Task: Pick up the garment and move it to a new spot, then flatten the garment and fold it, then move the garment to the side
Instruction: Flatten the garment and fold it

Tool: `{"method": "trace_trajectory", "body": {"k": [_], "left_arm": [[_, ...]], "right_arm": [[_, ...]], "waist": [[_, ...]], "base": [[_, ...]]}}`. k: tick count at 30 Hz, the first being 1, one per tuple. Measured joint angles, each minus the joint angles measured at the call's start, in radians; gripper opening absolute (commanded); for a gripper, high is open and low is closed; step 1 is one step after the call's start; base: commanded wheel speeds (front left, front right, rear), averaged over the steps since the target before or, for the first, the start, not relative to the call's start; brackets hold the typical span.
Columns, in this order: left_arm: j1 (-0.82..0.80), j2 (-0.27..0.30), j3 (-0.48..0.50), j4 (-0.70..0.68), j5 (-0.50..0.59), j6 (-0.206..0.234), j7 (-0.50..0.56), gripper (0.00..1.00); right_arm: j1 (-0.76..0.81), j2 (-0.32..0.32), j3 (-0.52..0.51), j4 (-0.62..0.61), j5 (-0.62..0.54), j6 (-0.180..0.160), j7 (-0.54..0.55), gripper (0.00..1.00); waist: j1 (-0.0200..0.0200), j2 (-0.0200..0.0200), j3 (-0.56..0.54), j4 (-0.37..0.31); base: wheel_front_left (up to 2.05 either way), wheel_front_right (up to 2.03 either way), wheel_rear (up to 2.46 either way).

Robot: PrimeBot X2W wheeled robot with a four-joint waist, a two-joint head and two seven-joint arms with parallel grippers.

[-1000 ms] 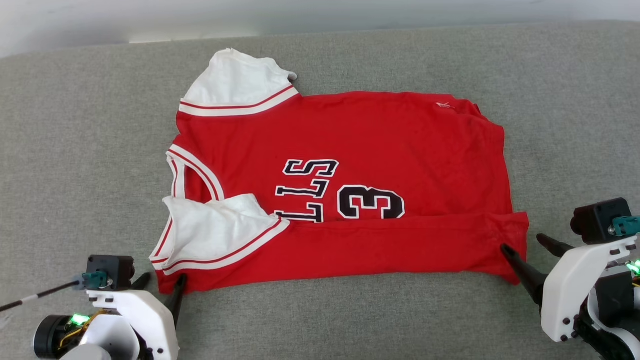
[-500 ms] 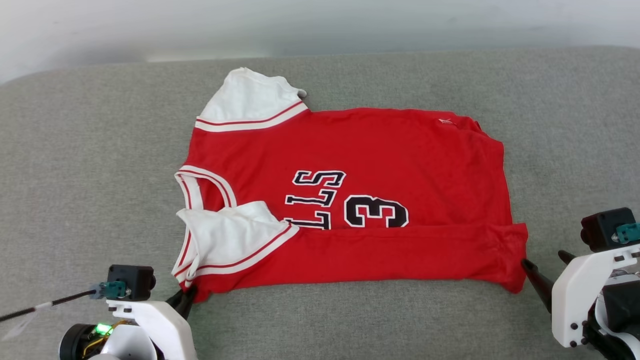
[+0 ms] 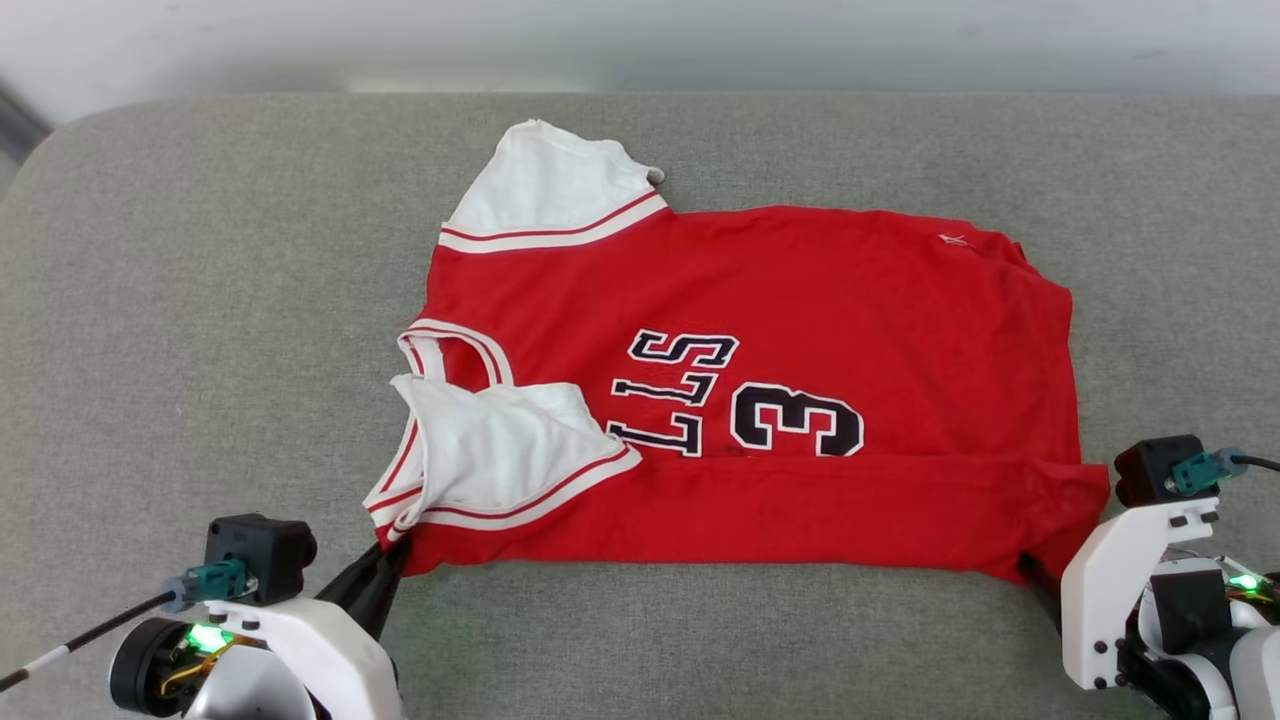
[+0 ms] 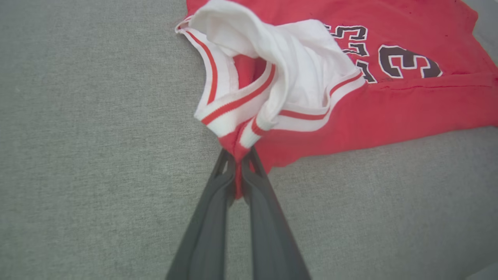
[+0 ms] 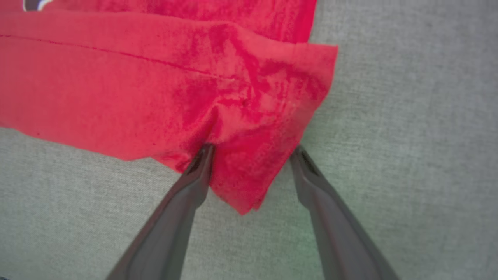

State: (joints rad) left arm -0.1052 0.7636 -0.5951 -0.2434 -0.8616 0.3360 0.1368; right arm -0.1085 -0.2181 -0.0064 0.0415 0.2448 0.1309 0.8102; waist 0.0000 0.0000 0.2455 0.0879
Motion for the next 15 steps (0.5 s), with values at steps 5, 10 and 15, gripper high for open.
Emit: {"method": "trace_trajectory", "body": {"k": [5,10,15], "left_arm": [[-0.002,-0.001,-0.016,0.009,0.006,-0.008,0.011,0.0],[-0.003,0.002,-0.035,0.041,0.006,-0.03,0.021,0.0],[0.014,0.016,-0.047,0.063,0.004,-0.045,0.025,0.0]], "right_arm": [[-0.026,-0.013,0.026,0.035,-0.009,0.0,-0.016,0.0],[-0.039,-0.026,0.025,0.059,-0.026,0.001,-0.044,0.0],[-0.019,-0.066,-0.001,0.037,-0.025,0.001,-0.037,0.0]], "waist": [[-0.0001,0.0,0.018,0.012],[0.0,0.0,0.006,0.01],[0.0,0.0,-0.033,-0.002]], "base": [[0.0,0.0,0.0],[0.0,0.0,0.0],[0.0,0.0,0.0]]}}
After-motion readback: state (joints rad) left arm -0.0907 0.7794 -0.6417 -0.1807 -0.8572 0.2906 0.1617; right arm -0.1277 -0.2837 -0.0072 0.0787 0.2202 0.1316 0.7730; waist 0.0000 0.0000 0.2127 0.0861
